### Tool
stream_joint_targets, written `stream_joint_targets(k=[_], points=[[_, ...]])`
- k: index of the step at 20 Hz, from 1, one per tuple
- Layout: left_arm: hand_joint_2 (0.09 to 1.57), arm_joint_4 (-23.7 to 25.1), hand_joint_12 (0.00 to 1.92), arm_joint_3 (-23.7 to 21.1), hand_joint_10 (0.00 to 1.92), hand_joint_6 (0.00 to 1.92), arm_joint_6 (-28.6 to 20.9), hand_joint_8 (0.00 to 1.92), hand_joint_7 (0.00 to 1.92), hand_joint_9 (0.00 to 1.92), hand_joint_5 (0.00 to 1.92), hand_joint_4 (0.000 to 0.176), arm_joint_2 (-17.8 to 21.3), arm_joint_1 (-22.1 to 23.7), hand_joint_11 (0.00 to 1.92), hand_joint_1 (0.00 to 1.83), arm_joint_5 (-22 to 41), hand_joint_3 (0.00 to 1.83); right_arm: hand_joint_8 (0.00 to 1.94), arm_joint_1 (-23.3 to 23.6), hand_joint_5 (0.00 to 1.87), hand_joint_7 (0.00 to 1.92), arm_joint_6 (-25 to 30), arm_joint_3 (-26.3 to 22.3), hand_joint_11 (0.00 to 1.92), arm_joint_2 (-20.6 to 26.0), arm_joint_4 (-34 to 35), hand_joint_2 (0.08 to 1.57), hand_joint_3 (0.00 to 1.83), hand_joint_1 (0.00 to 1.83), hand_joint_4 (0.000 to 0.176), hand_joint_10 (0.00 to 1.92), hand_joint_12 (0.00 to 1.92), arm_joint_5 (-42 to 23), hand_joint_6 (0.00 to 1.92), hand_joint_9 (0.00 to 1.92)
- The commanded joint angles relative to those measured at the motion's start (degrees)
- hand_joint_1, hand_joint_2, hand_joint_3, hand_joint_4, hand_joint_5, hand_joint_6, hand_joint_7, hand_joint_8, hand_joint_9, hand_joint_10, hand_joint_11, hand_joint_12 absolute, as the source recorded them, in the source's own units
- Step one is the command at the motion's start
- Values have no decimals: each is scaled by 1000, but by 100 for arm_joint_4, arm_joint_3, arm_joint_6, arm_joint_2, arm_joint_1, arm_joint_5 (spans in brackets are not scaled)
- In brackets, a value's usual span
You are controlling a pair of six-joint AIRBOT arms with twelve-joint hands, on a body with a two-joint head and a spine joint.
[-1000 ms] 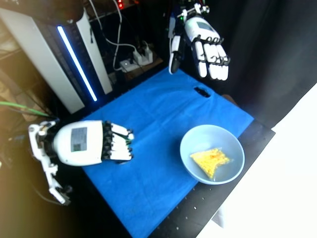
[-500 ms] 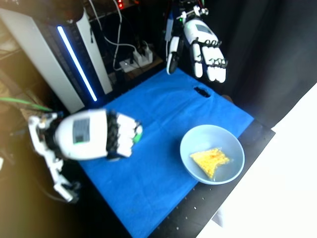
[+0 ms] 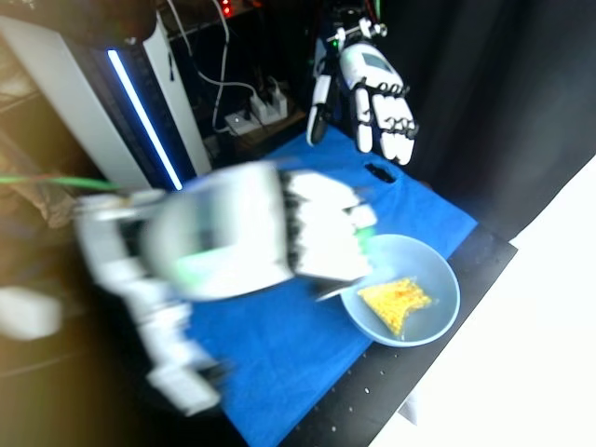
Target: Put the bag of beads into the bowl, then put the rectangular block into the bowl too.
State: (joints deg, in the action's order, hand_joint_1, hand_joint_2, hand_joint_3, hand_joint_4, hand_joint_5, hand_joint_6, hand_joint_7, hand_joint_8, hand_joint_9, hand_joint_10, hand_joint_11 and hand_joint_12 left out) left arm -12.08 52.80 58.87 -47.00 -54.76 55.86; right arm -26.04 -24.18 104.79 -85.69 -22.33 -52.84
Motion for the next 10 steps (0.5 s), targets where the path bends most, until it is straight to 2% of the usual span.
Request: stream_joint_targets(k=[1,3,4,5,6,7,8,9,10], points=[[965,-7,542,36,5,2,-61,0,56,68,43,115,-36,17,0,829,763,0,616,155,1006,1300,-21,218,1076,-86,383,1108,0,1149,0,1114,1536,-233,943,1244],[984,30,567,95,2,0,-164,0,30,62,19,108,-96,18,0,843,798,8,570,200,1030,1327,-21,512,1103,-344,361,1095,0,1160,0,1126,1559,55,897,1262],[993,50,544,127,0,0,-234,0,15,51,17,105,-126,18,0,864,810,8,392,204,1045,1342,-21,617,1069,-434,328,1090,0,1151,0,944,1417,175,865,1241],[995,60,589,149,3,1,-260,1,21,59,23,102,-150,18,0,874,826,6,119,204,837,1054,-21,709,773,-512,253,1021,0,965,0,489,1158,322,289,1004],[996,61,600,151,5,1,-260,2,24,65,23,100,-153,18,0,870,842,5,23,204,590,877,-21,726,418,-539,202,961,0,892,0,187,1041,390,58,834],[997,60,634,149,8,0,-261,3,42,78,21,103,-153,18,0,836,857,4,4,204,117,541,-21,725,153,-551,177,896,0,814,133,37,912,413,11,530],[990,58,643,150,10,3,-261,7,55,86,27,103,-153,18,0,821,859,0,0,204,23,366,-21,728,30,-555,177,881,0,796,167,7,858,417,1,379],[990,49,643,153,10,3,-261,7,55,86,27,103,-155,18,0,821,862,0,0,204,23,366,-21,729,30,-555,165,881,0,796,167,7,858,418,1,379],[983,34,637,158,9,5,-261,8,65,89,35,102,-157,17,0,785,868,0,0,204,0,149,-21,732,0,-555,155,876,0,751,176,0,757,417,0,163]])
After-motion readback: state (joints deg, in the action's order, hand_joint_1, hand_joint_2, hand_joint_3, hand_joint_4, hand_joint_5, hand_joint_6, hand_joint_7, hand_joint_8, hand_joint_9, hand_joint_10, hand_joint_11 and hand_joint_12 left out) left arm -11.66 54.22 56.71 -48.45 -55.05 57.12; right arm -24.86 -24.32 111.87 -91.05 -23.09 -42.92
